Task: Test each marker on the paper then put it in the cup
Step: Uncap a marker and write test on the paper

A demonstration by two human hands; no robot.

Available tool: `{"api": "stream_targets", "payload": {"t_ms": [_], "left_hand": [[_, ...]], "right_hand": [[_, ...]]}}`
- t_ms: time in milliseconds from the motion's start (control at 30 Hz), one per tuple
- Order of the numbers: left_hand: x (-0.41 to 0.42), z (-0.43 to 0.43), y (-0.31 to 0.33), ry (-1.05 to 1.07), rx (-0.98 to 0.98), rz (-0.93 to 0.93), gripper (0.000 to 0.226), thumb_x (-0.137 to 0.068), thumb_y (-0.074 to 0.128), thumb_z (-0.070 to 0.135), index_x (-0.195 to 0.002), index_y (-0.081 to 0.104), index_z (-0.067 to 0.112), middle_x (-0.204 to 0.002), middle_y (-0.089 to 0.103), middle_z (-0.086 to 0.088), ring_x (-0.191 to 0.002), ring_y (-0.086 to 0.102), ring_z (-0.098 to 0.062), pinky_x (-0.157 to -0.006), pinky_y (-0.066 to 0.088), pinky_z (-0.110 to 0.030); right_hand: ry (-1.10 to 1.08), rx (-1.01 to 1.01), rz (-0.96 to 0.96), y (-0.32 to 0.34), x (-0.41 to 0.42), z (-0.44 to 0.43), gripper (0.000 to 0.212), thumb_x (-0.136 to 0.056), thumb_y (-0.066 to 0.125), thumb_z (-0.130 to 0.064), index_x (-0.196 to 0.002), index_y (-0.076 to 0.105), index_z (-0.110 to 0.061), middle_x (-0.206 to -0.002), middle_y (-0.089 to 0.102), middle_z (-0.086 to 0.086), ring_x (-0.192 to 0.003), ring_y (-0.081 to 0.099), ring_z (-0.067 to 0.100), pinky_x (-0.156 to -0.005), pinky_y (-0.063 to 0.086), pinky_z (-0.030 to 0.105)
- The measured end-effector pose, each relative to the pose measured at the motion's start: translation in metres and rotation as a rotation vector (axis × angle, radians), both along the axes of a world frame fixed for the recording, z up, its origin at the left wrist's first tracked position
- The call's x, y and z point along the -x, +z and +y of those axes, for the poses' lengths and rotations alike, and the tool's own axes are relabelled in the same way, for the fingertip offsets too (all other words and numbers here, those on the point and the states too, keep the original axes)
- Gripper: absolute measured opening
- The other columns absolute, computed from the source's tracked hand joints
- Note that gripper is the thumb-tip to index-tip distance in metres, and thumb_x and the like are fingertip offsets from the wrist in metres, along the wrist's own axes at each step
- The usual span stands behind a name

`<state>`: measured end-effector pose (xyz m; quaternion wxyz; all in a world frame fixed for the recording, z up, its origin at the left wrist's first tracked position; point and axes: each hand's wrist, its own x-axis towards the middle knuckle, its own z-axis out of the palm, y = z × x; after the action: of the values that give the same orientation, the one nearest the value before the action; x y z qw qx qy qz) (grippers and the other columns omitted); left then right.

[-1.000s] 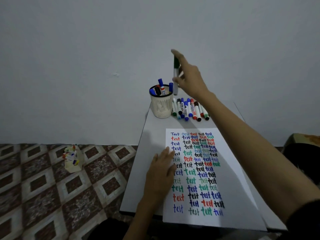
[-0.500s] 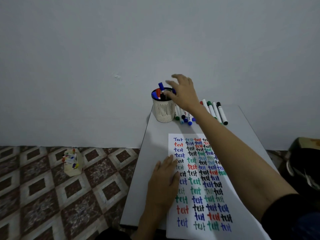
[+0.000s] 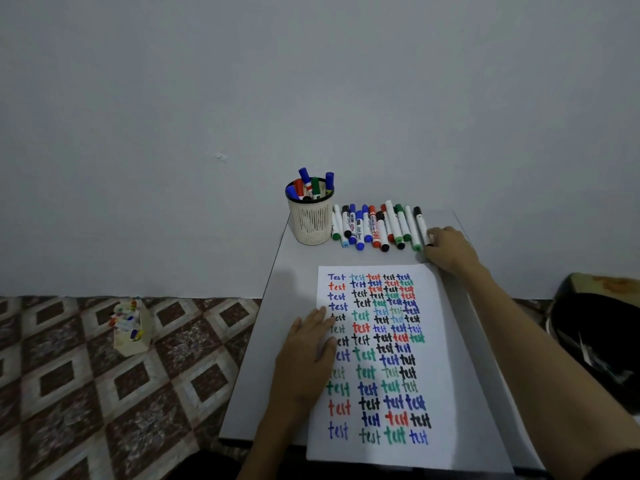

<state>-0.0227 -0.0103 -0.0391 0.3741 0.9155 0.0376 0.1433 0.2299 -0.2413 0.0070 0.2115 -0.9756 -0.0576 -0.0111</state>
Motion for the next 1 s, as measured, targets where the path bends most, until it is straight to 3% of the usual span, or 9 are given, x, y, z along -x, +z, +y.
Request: {"api": "stream_targets", "payload": {"t_ms": [67,167,233,400,567,700,833,933,1000], "left_hand": [[0.001,0.0,0.001,0.001,-0.009,-0.015,0.041,-0.096,0.044,0.032,-0.136,0.045,0.024,-0.145,0.031,0.015,-0.138,0.019,-0.008,-0.111,0.009,-0.021],[0.002,-0.002,0.005,0.009,-0.011,-0.005,0.04,-0.097,0.047,0.026,-0.137,0.044,0.023,-0.147,0.033,0.011,-0.133,0.015,-0.001,-0.109,0.008,-0.019],[0.003,-0.003,0.007,0.014,-0.004,0.005,0.04,-0.097,0.047,0.024,-0.137,0.045,0.022,-0.148,0.033,0.008,-0.137,0.017,-0.008,-0.108,0.009,-0.021],[0.006,-0.003,0.008,0.02,0.001,0.023,0.039,-0.096,0.048,0.025,-0.136,0.047,0.021,-0.149,0.033,0.006,-0.141,0.02,-0.018,-0.111,0.014,-0.027],[0.007,-0.004,0.007,0.025,-0.002,0.036,0.039,-0.096,0.048,0.026,-0.134,0.048,0.022,-0.148,0.035,0.006,-0.14,0.022,-0.02,-0.112,0.019,-0.032],[0.007,-0.004,0.008,0.019,-0.008,0.03,0.038,-0.096,0.049,0.027,-0.133,0.05,0.022,-0.147,0.037,0.004,-0.139,0.025,-0.02,-0.111,0.022,-0.033],[0.008,-0.004,0.008,0.019,-0.034,0.015,0.038,-0.096,0.048,0.026,-0.134,0.049,0.022,-0.147,0.037,0.003,-0.139,0.027,-0.019,-0.112,0.022,-0.034],[0.009,-0.005,0.008,0.003,0.014,-0.016,0.043,-0.095,0.047,0.036,-0.135,0.047,0.021,-0.146,0.039,0.002,-0.134,0.036,-0.016,-0.111,0.031,-0.04],[0.012,-0.005,0.01,-0.003,0.049,-0.073,0.052,-0.091,0.043,0.049,-0.137,0.042,0.025,-0.143,0.043,0.003,-0.128,0.044,-0.013,-0.103,0.041,-0.042]], "right_hand": [[0.005,-0.027,-0.055,-0.003,0.006,-0.005,0.05,-0.086,0.06,-0.02,-0.134,0.051,-0.007,-0.127,0.049,0.022,-0.113,0.049,0.037,-0.088,0.043,0.038],[0.073,-0.02,-0.043,-0.006,0.012,-0.008,0.063,-0.091,0.057,-0.023,-0.148,0.032,-0.022,-0.135,0.043,0.019,-0.123,0.042,0.036,-0.097,0.041,0.043],[0.099,0.023,-0.036,-0.007,0.016,-0.008,0.055,-0.093,0.055,-0.027,-0.145,0.039,-0.02,-0.133,0.047,0.017,-0.122,0.043,0.034,-0.095,0.041,0.041],[0.038,-0.048,-0.197,-0.011,0.028,-0.011,0.033,-0.09,0.064,-0.032,-0.11,0.061,-0.006,-0.102,0.061,0.015,-0.087,0.053,0.025,-0.071,0.043,0.033],[-0.134,-0.074,-0.268,-0.01,0.042,-0.016,0.018,-0.089,0.063,-0.018,-0.086,0.059,0.0,-0.087,0.062,0.018,-0.072,0.05,0.025,-0.059,0.037,0.032],[-0.249,-0.472,-0.371,0.003,0.063,-0.019,0.015,-0.089,0.062,-0.013,-0.096,0.057,-0.001,-0.09,0.063,0.014,-0.076,0.058,0.026,-0.065,0.047,0.036],[-0.142,-0.944,-0.502,0.028,0.095,-0.016,0.008,-0.094,0.057,-0.01,-0.097,0.049,-0.008,-0.084,0.06,0.0,-0.078,0.068,0.016,-0.071,0.059,0.043],[-0.104,-1.233,-0.529,0.045,0.133,-0.01,0.01,-0.094,0.057,-0.01,-0.095,0.047,-0.012,-0.092,0.062,0.012,-0.078,0.069,0.02,-0.066,0.061,0.039],[-0.049,-1.342,-0.409,0.046,0.162,-0.004,0.008,-0.095,0.056,-0.01,-0.093,0.049,-0.013,-0.09,0.064,0.016,-0.072,0.068,0.023,-0.063,0.06,0.034]]}}
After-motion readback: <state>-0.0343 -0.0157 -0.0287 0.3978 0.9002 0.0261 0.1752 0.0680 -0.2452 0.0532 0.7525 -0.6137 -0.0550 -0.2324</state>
